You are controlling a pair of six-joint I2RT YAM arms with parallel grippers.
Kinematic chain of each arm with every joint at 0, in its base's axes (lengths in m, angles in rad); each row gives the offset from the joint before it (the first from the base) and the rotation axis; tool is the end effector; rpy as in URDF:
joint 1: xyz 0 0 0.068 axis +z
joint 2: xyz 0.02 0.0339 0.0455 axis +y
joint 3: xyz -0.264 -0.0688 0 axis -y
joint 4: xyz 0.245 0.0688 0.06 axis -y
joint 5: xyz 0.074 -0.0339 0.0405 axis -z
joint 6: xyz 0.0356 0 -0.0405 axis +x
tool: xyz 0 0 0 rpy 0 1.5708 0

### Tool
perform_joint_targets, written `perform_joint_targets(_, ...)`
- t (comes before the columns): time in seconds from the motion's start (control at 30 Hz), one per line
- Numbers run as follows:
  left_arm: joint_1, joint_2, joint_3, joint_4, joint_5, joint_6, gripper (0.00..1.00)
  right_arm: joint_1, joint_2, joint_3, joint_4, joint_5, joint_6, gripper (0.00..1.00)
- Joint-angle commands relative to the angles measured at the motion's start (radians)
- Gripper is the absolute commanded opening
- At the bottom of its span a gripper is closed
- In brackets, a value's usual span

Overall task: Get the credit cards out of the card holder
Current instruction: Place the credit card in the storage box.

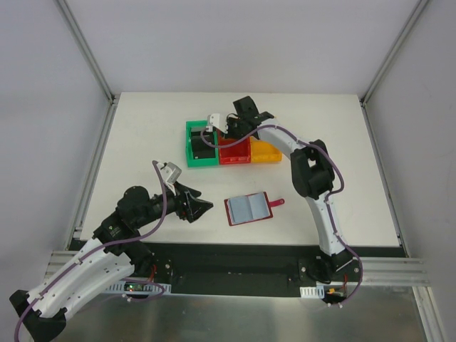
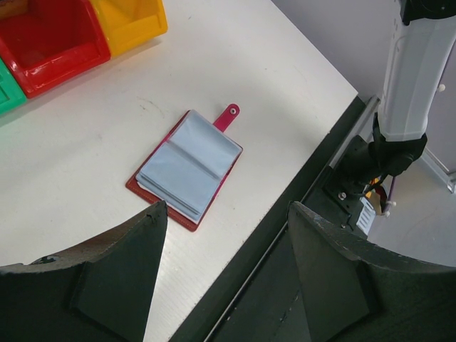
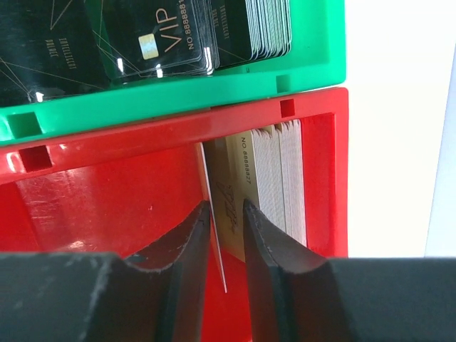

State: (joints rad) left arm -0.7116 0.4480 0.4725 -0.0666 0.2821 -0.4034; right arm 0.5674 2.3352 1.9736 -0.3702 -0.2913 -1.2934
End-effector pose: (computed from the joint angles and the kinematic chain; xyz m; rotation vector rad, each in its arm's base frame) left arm 0.0947 -0.0948 0.2893 0.4919 1.6518 -1.0720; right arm 0.4444 0.2954 0.2013 -1.9014 1.2324 -0.0480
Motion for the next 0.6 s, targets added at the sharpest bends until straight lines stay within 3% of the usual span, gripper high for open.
perform_joint_targets(0.0,0.011,0.008,0.028,0.008,0.005,0.021,0.68,0.003,0.010,0.065,0.056,0.027,0.022,0.29)
perform_joint_targets(0.57,0.011,0.000,0.023,0.008,0.005,0.017,0.68,0.005,0.026,0.105,0.100,0.090,0.043,0.34)
